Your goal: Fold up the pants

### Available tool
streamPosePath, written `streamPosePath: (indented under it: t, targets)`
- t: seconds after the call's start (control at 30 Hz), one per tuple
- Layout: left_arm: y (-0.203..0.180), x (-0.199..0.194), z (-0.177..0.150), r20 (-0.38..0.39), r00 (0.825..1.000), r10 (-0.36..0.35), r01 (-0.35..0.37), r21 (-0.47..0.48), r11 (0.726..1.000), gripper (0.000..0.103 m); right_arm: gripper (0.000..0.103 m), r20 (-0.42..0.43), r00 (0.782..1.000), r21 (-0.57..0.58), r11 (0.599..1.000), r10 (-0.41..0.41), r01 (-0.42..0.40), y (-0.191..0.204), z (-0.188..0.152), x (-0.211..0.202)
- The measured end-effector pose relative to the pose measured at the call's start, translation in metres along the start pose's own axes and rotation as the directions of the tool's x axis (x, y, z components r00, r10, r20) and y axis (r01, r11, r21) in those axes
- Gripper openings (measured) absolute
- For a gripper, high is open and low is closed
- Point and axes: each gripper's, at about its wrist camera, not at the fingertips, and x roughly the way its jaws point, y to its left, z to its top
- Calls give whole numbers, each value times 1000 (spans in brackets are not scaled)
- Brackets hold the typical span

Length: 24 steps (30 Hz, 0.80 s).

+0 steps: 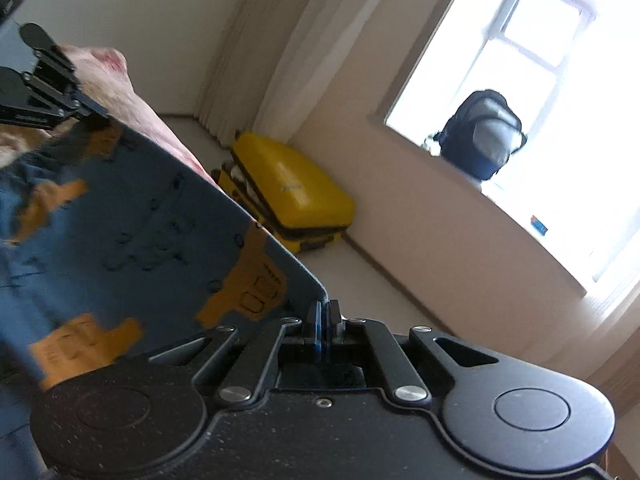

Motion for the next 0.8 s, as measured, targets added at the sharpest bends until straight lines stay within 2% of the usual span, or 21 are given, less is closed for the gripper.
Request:
streamPosePath:
  t: [0.2, 0.37, 0.5, 0.63, 0.8]
  targets:
    - [-22, -68, -19, 140, 990, -11, -7, 129, 992, 0, 1, 110, 994, -31, 999, -11, 15, 14, -11, -88]
    - [-57, -115, -57, 205, 977, -63, 4, 278, 961, 0, 1, 131, 991, -70, 998, 19, -10, 44, -27, -156]
    - [-81, -130, -90, 191, 976, -101, 28, 354, 935, 0, 1, 102, 994, -107, 994, 49, -38, 78, -43, -193]
    - [-98, -134, -121, 138, 980, -141, 80, 380, 922, 0, 0, 58, 995, -144, 987, 86, -77, 116, -61, -225]
    - [-106, -128, -144, 86, 981, -172, 126, 391, 912, 0, 0, -18, 990, -150, 979, 140, -141, 162, -82, -236]
